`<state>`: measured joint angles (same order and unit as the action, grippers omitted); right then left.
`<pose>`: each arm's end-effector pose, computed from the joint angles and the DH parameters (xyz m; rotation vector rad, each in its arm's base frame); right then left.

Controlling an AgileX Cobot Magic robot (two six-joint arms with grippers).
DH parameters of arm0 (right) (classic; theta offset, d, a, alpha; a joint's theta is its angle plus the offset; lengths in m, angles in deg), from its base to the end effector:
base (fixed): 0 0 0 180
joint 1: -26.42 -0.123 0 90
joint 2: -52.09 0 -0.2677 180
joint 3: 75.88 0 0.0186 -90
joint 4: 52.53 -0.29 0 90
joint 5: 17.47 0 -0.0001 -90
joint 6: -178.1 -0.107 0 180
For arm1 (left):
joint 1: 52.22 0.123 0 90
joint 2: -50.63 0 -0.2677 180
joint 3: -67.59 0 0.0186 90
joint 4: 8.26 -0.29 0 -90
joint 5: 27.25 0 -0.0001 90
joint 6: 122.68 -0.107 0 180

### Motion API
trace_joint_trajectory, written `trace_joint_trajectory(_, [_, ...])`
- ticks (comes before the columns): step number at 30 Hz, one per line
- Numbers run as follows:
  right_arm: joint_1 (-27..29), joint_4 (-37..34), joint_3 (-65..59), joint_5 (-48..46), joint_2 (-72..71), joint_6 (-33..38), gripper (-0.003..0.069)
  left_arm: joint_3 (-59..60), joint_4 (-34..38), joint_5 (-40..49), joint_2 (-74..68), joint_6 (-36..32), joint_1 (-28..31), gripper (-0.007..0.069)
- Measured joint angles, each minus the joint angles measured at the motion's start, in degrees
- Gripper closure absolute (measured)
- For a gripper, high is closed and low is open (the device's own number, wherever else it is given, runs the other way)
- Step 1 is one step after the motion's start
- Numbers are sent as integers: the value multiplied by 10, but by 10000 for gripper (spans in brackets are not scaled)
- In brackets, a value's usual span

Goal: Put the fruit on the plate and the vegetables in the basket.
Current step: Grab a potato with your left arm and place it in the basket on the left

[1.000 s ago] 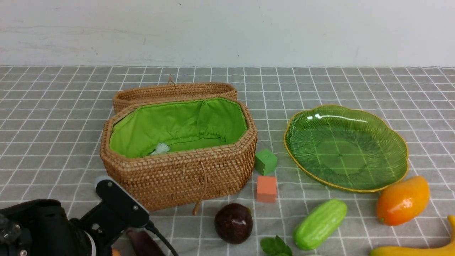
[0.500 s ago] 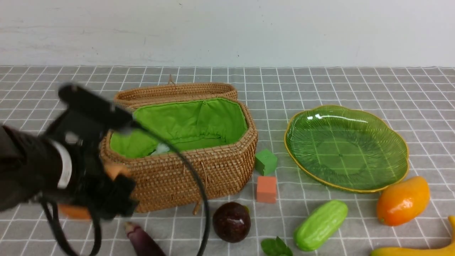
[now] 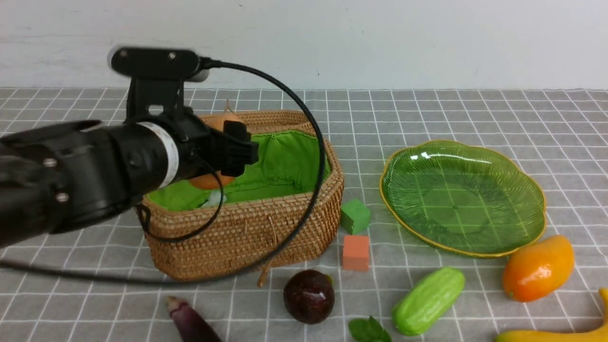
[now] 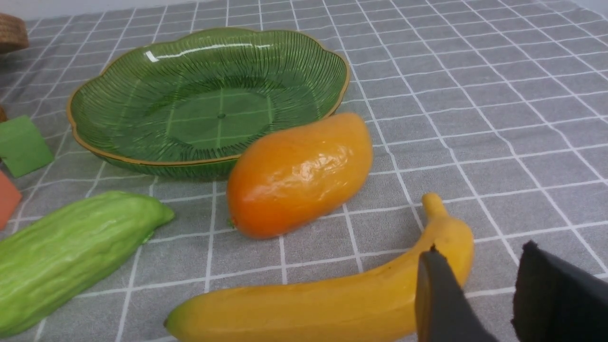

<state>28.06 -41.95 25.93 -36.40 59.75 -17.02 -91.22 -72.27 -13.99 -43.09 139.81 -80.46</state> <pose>0.1257 -0.0100 0.1714 0.1492 1.8170 -0.0117 0.3436 -0.1594 0.2312 0.0436 2.1075 -0.2790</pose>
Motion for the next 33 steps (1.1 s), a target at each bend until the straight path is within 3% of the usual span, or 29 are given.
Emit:
trace_joint_trajectory(1, [0,0,0,0,0,0,417,-1,-6,4,-3,9,1,33])
trace_joint_trajectory(2, [0,0,0,0,0,0,417,-8,-30,39,-24,80,2,33])
trace_joint_trajectory(3, [0,0,0,0,0,0,417,-10,-43,50,-31,106,2,33])
trace_joint_trajectory(7, [0,0,0,0,0,0,417,-16,-76,64,-39,175,2,30])
trace_joint_trajectory(21, [0,0,0,0,0,0,417,-17,-94,8,-15,188,2,20])
trace_joint_trajectory(25, [0,0,0,0,0,0,417,-19,-72,-9,-15,144,2,19])
trace_joint_trajectory(31, [0,0,0,0,0,0,417,-47,44,14,-15,24,2,19])
trace_joint_trajectory(33, [0,0,0,0,0,0,417,-85,146,86,-15,-103,2,19])
